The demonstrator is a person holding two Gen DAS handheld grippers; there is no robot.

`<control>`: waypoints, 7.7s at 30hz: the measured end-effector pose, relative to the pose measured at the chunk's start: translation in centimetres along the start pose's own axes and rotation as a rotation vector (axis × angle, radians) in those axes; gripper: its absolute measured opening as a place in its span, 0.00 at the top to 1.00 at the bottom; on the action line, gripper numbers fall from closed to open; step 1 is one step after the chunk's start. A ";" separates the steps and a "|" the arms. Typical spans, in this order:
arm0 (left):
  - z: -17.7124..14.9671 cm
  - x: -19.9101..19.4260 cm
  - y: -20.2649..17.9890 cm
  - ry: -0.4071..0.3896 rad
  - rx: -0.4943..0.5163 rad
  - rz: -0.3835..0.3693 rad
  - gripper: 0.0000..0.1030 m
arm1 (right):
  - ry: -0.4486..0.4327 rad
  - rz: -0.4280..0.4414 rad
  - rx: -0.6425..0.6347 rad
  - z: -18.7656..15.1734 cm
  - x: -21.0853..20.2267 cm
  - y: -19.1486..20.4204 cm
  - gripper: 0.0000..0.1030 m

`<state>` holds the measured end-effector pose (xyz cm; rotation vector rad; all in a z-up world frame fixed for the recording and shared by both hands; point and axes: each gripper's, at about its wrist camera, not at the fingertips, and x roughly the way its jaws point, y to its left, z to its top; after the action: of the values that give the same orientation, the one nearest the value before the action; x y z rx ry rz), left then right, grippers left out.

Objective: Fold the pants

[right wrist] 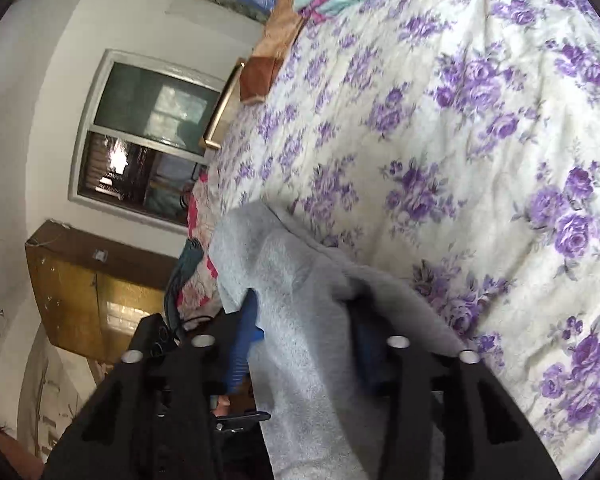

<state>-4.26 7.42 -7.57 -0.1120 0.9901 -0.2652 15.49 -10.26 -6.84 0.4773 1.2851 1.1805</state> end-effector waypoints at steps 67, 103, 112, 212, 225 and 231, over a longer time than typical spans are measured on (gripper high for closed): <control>0.6 -3.1 0.1 -0.076 -0.175 -0.063 0.05 | -0.824 -1.450 -0.394 -27.6 -12.6 10.9 0.79; -3.3 -4.0 7.7 -0.100 -0.441 -0.085 0.05 | -0.179 -1.165 -0.672 -20.0 1.3 8.0 0.88; -3.4 -4.6 10.3 -0.178 -0.631 -0.188 0.05 | -0.387 -1.074 -0.728 -23.6 -1.9 12.1 0.46; 7.0 8.7 -8.0 0.159 0.025 -0.586 0.04 | -0.454 -0.151 0.192 -22.8 -13.2 -5.2 0.03; 6.6 2.5 -10.8 0.013 0.081 -0.532 0.05 | -0.542 -0.186 -0.036 -23.9 -15.1 1.0 0.34; 17.7 3.2 -13.6 -0.057 0.122 -0.516 0.05 | -0.608 -0.286 -0.114 -15.5 -21.4 3.1 0.34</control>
<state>9.91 -7.02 2.44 -0.2626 0.8739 -0.7896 3.48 -32.53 1.46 0.4995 0.7255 0.7766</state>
